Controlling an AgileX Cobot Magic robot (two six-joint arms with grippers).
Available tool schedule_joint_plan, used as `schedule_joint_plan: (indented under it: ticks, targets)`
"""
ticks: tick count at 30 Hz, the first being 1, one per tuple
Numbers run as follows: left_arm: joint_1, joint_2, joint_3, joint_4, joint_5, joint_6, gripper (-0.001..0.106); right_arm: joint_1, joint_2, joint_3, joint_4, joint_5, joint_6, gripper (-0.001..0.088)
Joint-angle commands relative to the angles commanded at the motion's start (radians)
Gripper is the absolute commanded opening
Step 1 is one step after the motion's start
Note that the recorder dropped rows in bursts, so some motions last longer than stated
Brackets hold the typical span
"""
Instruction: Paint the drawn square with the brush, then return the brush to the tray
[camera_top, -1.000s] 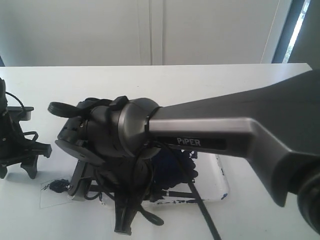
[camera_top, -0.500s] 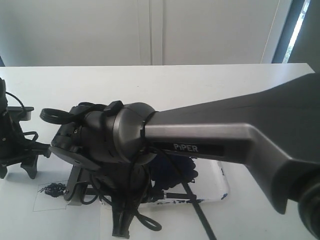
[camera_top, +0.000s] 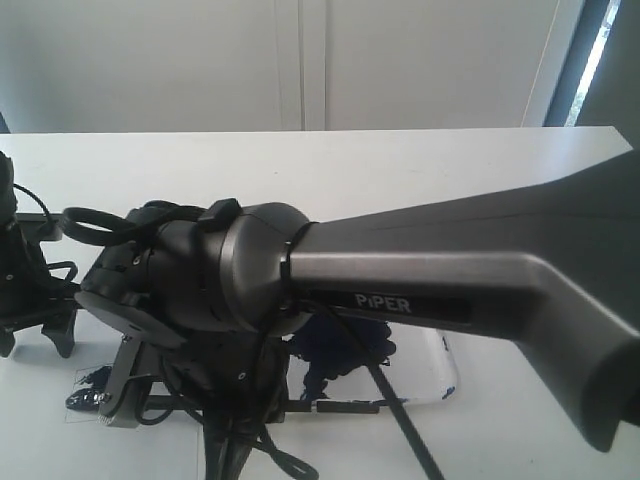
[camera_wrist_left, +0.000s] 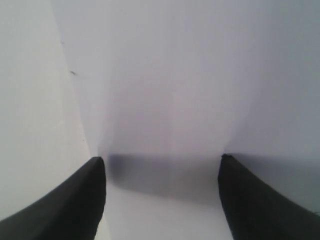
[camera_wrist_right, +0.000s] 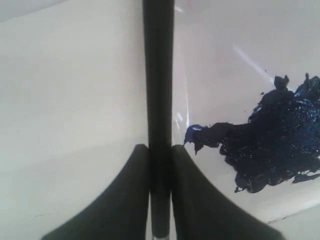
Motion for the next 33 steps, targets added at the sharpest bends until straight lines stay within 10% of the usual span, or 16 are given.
schedule_joint_plan:
  ticks: [33]
  targets:
    - [0.0, 0.0, 0.0, 0.005, 0.01, 0.002, 0.068, 0.011, 0.001, 0.0, -0.078, 0.0, 0.013, 0.0]
